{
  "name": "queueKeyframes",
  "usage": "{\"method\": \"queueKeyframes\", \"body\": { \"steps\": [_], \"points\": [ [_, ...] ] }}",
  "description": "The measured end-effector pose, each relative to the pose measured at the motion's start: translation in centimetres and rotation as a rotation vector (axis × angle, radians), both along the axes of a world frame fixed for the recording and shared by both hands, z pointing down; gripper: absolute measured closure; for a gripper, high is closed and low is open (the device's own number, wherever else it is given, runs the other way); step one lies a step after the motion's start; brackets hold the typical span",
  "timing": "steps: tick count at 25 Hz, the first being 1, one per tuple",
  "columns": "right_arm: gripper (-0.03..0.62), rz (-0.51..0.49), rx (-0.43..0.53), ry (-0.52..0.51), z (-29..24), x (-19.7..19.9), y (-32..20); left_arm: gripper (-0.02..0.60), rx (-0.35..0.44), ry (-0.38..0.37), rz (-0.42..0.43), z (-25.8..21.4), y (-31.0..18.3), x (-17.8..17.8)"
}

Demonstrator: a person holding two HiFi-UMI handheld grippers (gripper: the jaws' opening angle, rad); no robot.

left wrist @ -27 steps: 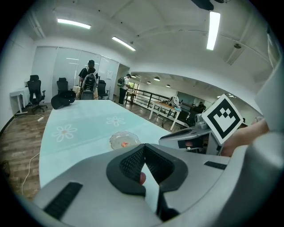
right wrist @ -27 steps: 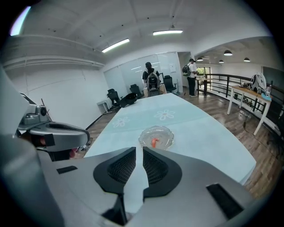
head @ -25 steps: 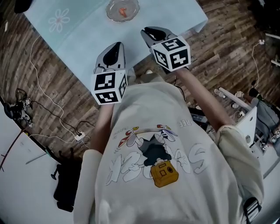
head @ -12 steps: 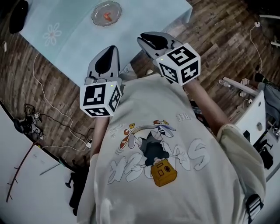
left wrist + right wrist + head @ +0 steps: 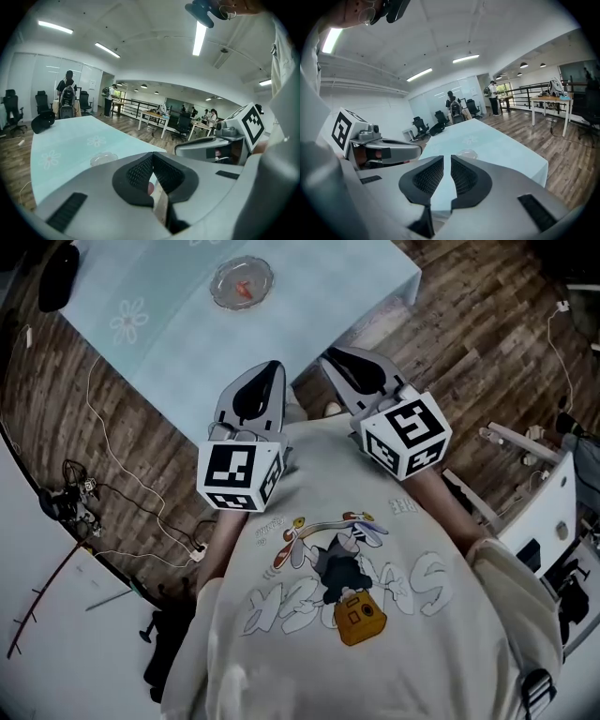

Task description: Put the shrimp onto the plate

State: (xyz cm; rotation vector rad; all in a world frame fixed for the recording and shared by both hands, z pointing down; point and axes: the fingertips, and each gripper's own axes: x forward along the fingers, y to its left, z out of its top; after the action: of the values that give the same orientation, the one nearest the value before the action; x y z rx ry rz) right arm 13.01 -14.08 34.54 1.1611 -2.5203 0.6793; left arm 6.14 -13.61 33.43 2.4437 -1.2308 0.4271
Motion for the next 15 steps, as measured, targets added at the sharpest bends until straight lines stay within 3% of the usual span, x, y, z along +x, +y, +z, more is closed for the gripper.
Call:
{"method": "queueKeyframes", "body": {
  "steps": [4,9,15],
  "points": [
    [0.530,0.041,0.024,-0.005,-0.5,0.5,-0.4,0.574,0.000,-0.013,-0.023,0.1,0.0,-0.7],
    [0.530,0.064,-0.025,-0.047,0.2,0.4,-0.9,0.574,0.017,-0.014,-0.043,-0.1,-0.7,-1.6],
    [0.530,-0.020,-0.038,-0.078,0.4,-1.8,-0.5,0.574,0.031,-0.015,-0.043,-0.1,-1.1,-2.3]
  ]
}}
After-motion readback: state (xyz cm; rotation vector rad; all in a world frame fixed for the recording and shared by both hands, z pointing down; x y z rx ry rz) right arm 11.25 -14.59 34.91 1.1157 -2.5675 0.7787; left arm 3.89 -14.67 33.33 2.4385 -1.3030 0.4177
